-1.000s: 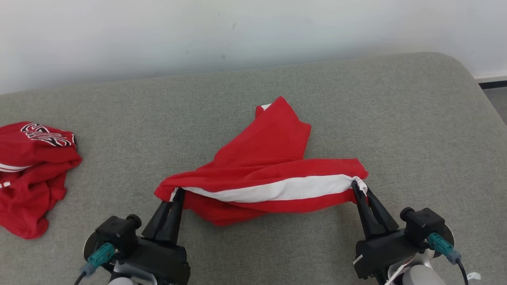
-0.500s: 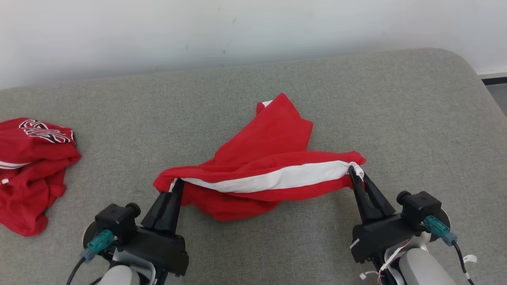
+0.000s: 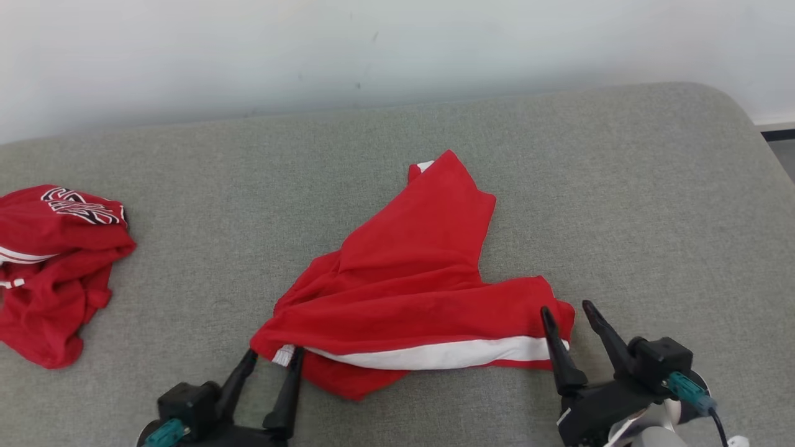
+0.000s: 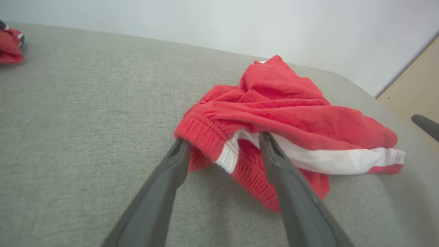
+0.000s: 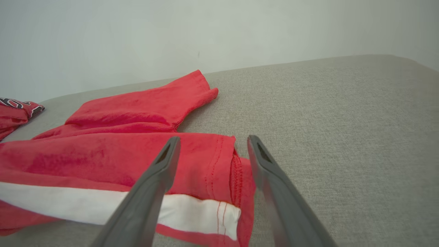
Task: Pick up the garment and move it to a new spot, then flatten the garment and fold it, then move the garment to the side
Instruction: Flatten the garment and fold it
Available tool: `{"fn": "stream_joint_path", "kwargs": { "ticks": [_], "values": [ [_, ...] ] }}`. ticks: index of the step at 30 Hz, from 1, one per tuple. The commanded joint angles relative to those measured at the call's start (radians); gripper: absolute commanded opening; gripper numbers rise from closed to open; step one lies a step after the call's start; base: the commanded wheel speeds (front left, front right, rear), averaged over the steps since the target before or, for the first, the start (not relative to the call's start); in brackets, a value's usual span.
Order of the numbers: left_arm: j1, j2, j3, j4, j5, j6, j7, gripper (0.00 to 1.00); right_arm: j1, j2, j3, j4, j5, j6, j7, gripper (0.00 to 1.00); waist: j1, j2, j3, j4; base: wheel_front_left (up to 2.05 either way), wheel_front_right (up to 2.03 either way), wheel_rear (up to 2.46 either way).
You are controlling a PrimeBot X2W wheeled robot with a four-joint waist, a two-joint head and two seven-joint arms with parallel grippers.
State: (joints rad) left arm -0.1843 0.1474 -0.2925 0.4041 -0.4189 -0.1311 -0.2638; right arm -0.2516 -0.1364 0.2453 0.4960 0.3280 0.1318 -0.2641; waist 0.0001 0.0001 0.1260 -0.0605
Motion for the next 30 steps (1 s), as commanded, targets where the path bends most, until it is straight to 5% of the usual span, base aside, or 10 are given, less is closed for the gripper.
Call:
{"fn": "stream_joint_path", "kwargs": {
  "ticks": [1, 14, 30],
  "values": [
    [0.03, -0.001, 0.031, -0.023, 0.019, 0.002, -0.001, 1.0, 0.022, -0.001, -0.016, -0.015, -0.007, -0.002, 0.0, 1.0, -0.0001, -0.0001, -0.012, 0.004, 0.0, 0.0, 0.0],
    [0.177, -0.036, 0.287, -0.317, 0.137, 0.032, -0.001, 1.0, 0.149, -0.01, -0.139, -0.216, -0.076, -0.002, 0.0, 1.0, -0.0001, -0.0001, -0.077, 0.023, 0.0, 0.0, 0.0],
    [0.282, -0.043, 0.38, -0.373, 0.227, 0.049, -0.001, 1.0, 0.291, 0.009, -0.181, -0.348, -0.113, -0.002, 0.0, 1.0, -0.0001, -0.0001, -0.137, 0.025, 0.0, 0.0, 0.0]
  ]
}}
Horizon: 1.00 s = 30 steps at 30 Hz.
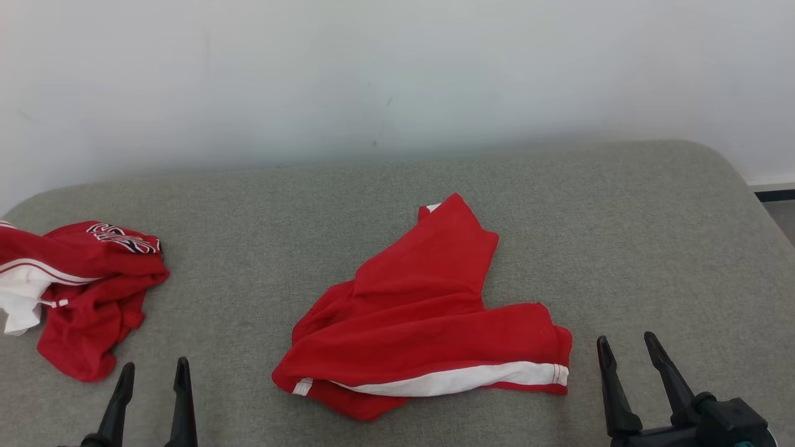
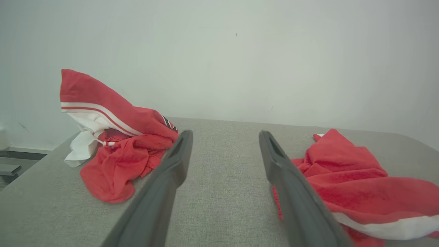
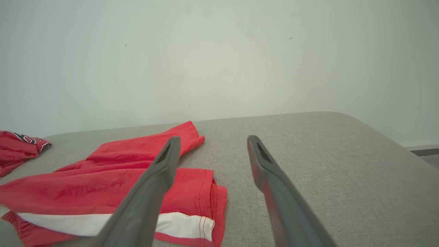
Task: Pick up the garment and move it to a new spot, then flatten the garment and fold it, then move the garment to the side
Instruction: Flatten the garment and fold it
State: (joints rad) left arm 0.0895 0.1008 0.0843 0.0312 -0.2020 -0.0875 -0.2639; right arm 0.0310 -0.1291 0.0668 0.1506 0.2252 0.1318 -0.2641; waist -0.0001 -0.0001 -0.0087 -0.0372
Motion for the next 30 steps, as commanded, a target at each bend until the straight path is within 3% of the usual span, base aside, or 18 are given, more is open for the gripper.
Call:
{"fn": "stream_joint_path", "kwargs": {
  "ticks": [1, 9, 30],
  "values": [
    [0.01, 0.004, 0.006, 0.002, 0.01, 0.006, -0.001, 1.0, 0.013, 0.002, -0.002, -0.005, -0.013, -0.002, 0.0, 1.0, 0.0001, 0.0001, -0.004, 0.004, 0.0, 0.0, 0.0],
    [0.015, 0.018, 0.031, 0.021, 0.043, 0.017, -0.001, 1.0, 0.03, 0.01, 0.007, -0.013, -0.025, -0.002, 0.0, 1.0, 0.0001, 0.0001, -0.01, 0.02, 0.0, 0.0, 0.0],
    [0.014, 0.019, 0.035, 0.015, 0.049, -0.026, -0.001, 1.0, 0.027, 0.005, 0.011, 0.005, -0.03, -0.002, 0.0, 1.0, 0.0001, 0.0001, -0.005, 0.027, 0.0, 0.0, 0.0]
  ]
}}
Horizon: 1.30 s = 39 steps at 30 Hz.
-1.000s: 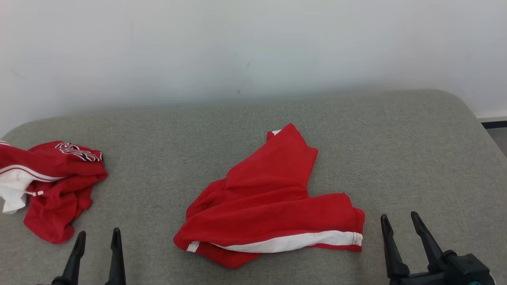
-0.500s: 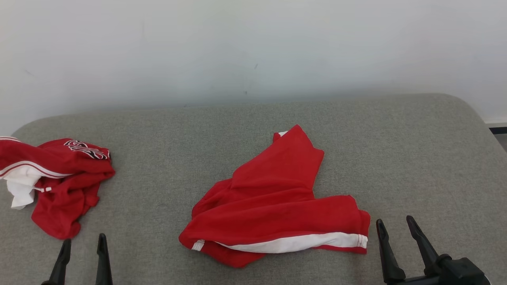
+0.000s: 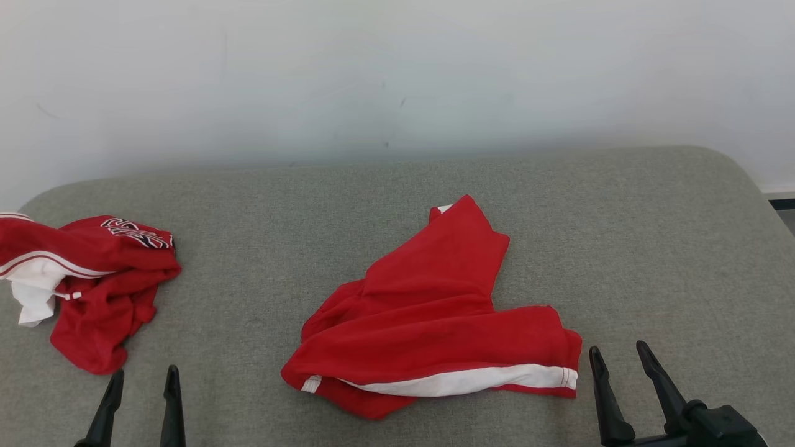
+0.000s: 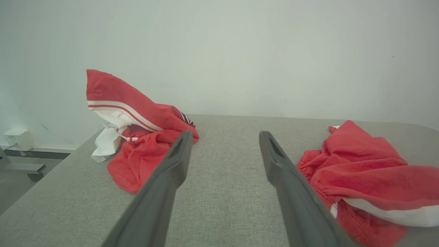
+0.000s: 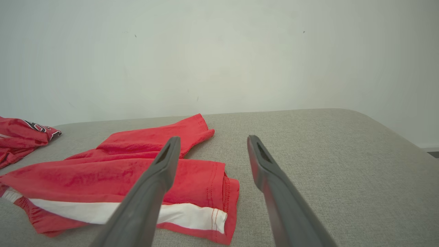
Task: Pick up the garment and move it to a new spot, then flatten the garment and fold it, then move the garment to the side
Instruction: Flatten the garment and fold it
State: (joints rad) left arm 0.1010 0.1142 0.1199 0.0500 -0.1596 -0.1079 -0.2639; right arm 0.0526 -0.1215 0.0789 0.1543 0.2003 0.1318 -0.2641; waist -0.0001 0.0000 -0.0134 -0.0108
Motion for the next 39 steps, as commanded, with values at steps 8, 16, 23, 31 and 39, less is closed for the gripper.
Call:
{"fn": "stream_joint_path", "kwargs": {
  "ticks": [8, 16, 23, 31, 39],
  "values": [
    [0.004, 0.019, -0.029, -0.014, -0.006, -0.013, -0.001, 1.0, 0.006, -0.004, 0.002, 0.008, -0.01, -0.002, 0.0, 1.0, 0.0001, 0.0, 0.003, 0.002, 0.0, 0.0, 0.0],
    [0.005, 0.038, -0.055, -0.009, -0.014, -0.019, -0.001, 1.0, 0.004, -0.007, 0.002, 0.016, -0.008, -0.002, 0.0, 1.0, 0.0001, 0.0, 0.006, 0.001, 0.0, 0.0, 0.0],
    [0.004, 0.04, -0.064, -0.005, -0.018, -0.02, -0.001, 1.0, 0.002, -0.01, 0.005, 0.023, -0.007, -0.002, 0.0, 1.0, 0.0001, 0.0, 0.008, 0.001, 0.0, 0.0, 0.0],
    [0.003, 0.025, -0.125, 0.035, -0.056, -0.022, -0.001, 1.0, -0.014, -0.025, 0.02, 0.078, 0.0, -0.002, 0.0, 1.0, 0.0001, 0.0, 0.015, 0.0, 0.0, 0.0, 0.0],
    [-0.052, 0.05, -0.308, 0.183, -0.139, -0.022, -0.001, 1.0, -0.089, -0.058, 0.07, 0.219, 0.023, -0.002, 0.0, 1.0, 0.0001, 0.0, 0.054, -0.004, 0.0, 0.0, 0.0]
  ]
}}
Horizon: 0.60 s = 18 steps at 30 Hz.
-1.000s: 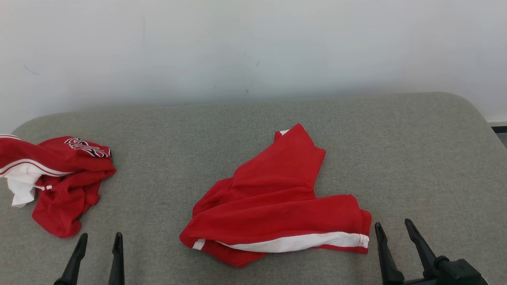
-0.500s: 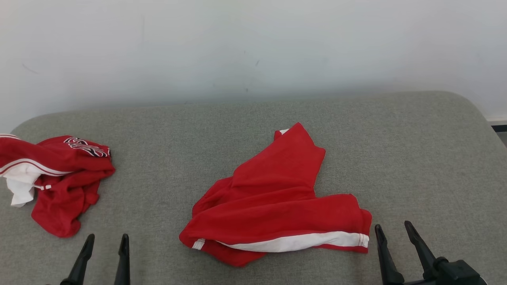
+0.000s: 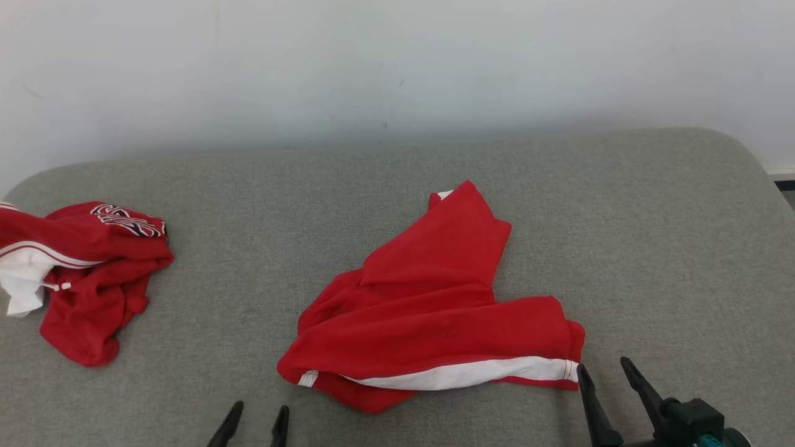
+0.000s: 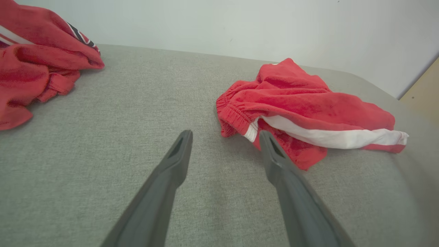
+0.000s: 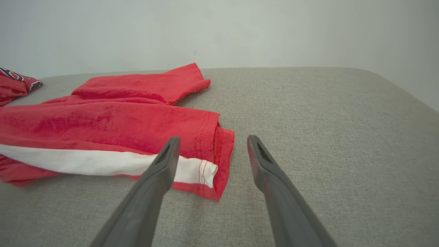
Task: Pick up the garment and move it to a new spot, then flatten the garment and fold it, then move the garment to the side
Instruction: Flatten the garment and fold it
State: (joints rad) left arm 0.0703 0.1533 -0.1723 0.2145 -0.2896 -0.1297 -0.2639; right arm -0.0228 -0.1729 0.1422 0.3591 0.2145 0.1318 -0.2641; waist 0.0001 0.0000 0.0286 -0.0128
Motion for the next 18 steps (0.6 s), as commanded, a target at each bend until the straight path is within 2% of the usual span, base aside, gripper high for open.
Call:
{"fn": "stream_joint_path", "kwargs": {
  "ticks": [1, 6, 18],
  "values": [
    [-0.033, 0.012, -0.031, 0.034, -0.019, 0.0, -0.001, 1.0, -0.025, -0.007, 0.013, 0.027, 0.011, -0.002, 0.0, 1.0, -0.0001, 0.0, 0.017, -0.003, 0.0, 0.0, 0.0],
    [-0.1, 0.015, -0.095, 0.115, -0.077, 0.0, -0.001, 1.0, -0.072, -0.003, 0.053, 0.086, 0.02, -0.002, 0.0, 1.0, -0.0001, 0.0, 0.043, -0.01, 0.0, 0.0, 0.0],
    [-0.229, 0.0, -0.161, 0.238, -0.154, 0.0, -0.001, 1.0, -0.161, -0.008, 0.109, 0.205, 0.061, -0.002, 0.0, 1.0, -0.0001, 0.0, 0.095, -0.013, 0.0, 0.0, 0.0]
  ]
}}
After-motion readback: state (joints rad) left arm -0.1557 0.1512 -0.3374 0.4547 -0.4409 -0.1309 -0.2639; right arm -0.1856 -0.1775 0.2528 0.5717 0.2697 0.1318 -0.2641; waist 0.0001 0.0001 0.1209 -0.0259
